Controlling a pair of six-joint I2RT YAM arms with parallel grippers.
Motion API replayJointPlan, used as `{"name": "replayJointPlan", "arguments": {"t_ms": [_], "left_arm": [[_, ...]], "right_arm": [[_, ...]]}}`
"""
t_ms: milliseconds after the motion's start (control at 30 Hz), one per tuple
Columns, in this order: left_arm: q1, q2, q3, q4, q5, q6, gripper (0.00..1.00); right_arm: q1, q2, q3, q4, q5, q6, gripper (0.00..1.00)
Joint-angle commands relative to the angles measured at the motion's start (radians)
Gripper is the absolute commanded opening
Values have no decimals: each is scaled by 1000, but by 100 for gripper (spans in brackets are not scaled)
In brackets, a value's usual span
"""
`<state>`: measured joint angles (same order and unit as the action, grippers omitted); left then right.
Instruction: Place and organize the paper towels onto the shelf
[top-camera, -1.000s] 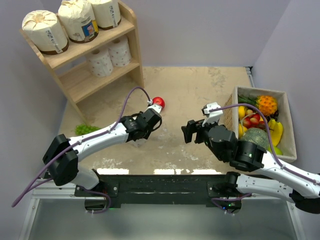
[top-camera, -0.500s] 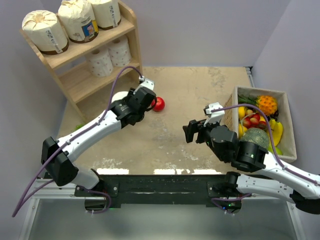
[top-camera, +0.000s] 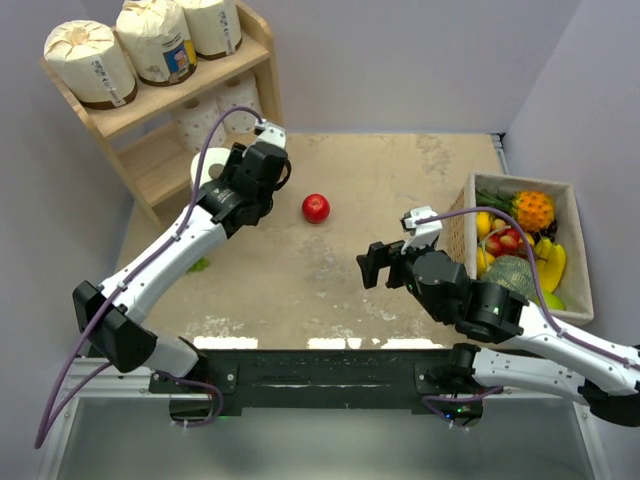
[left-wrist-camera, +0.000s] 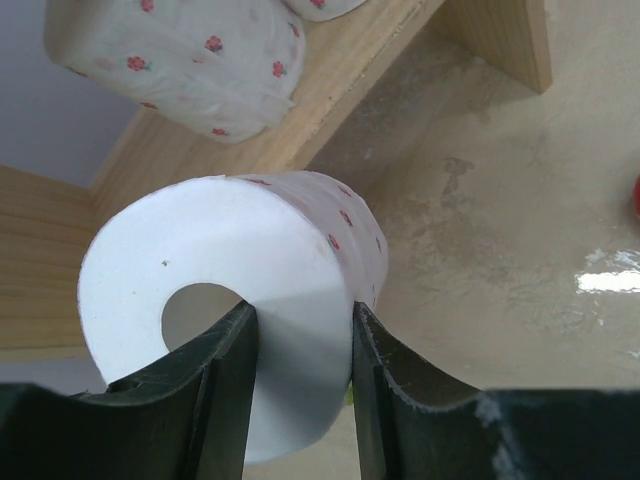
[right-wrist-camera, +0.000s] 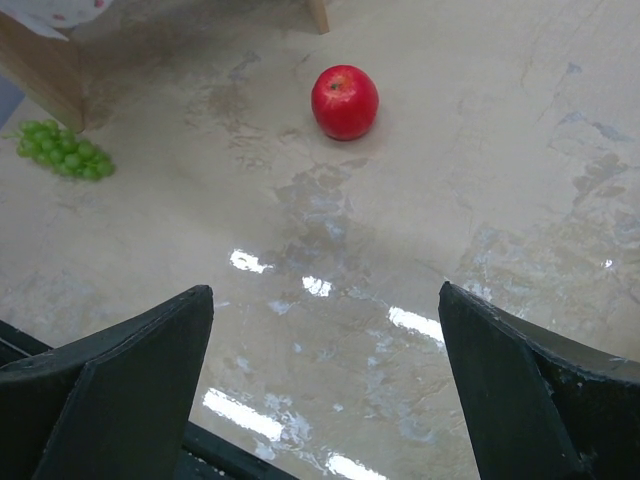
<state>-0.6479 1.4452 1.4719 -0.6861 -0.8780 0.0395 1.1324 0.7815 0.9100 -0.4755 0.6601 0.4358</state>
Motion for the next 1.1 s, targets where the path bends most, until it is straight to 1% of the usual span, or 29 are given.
{"name": "replayJointPlan", "arguments": {"t_ms": [0,200,400,633,867,1067], "left_arm": [[59,-26,85,85,-72,103,39],[137,-20,102,161,-59,174,39],[180,-12,105,209,-55,224,40],[229,4,103,223,-42,238,40],[255,15,99,241,-42,257,40],[281,30,76,267,-52,278,42]], "right_arm": [[4,-5,0,40,4,26,99],[4,-27,-5,31,6,21,99],[4,-39,-14,29,10,11,99],[4,-39,-16,31,15,3,99],[4,-45,-17,32,24,-11,99],[4,-48,-17,31,24,-16,99]]}}
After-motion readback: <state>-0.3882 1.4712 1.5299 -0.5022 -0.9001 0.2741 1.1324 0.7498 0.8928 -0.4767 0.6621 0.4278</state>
